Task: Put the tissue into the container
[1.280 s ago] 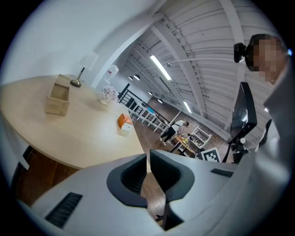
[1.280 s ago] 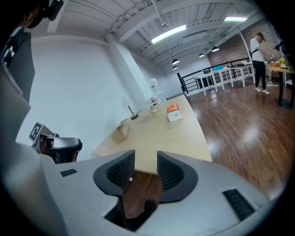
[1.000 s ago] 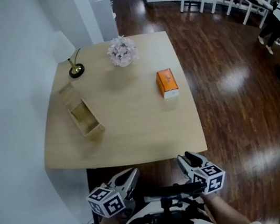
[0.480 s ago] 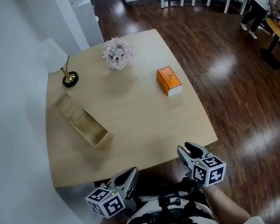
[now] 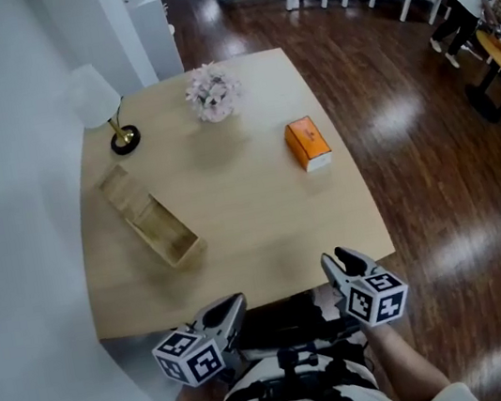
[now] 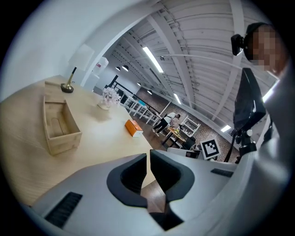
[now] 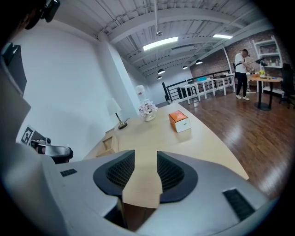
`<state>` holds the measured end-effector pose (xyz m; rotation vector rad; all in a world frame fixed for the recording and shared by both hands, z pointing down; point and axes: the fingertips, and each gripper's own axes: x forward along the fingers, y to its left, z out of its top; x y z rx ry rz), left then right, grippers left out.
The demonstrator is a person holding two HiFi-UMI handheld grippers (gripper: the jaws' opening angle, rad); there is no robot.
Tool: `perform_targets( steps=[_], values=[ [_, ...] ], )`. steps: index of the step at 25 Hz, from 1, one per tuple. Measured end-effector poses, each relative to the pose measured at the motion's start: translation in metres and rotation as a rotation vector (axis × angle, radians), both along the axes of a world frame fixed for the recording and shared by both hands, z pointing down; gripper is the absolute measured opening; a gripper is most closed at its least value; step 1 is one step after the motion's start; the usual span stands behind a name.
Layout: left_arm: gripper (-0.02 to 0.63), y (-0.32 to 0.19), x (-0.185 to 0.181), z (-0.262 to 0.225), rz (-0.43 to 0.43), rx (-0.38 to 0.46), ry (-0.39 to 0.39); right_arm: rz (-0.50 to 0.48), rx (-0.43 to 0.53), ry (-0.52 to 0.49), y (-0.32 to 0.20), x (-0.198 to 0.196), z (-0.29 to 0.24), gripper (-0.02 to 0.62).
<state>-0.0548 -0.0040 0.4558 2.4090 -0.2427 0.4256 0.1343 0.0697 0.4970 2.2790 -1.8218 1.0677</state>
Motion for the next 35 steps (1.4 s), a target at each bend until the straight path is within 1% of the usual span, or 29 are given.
perform_targets(
  steps=[6, 10, 16, 22, 26, 29, 35],
  values=[
    [0.017, -0.017, 0.021, -0.002, -0.064, 0.014, -0.007, -0.04, -0.007, 0.01, -0.023, 0.027, 0.004, 0.143],
    [0.017, -0.029, 0.045, -0.003, -0.107, 0.022, -0.006, -0.067, 0.001, 0.017, -0.039, 0.051, 0.001, 0.144],
    [0.017, -0.038, 0.098, -0.008, -0.113, 0.027, 0.001, -0.076, 0.011, 0.009, -0.053, 0.095, -0.003, 0.143],
    [0.017, -0.038, 0.14, -0.013, -0.107, 0.041, 0.02, -0.112, 0.012, 0.005, -0.058, 0.121, 0.002, 0.143],
    [0.018, -0.04, 0.148, -0.011, -0.112, 0.038, 0.013, -0.118, -0.003, -0.001, -0.058, 0.13, 0.008, 0.143],
    [0.018, -0.044, 0.149, -0.01, -0.108, 0.029, 0.013, -0.104, -0.002, 0.004, -0.057, 0.132, 0.006, 0.144],
    [0.017, -0.054, 0.145, -0.008, -0.039, 0.03, 0.011, -0.024, 0.008, 0.012, -0.057, 0.131, 0.002, 0.144]
  ],
)
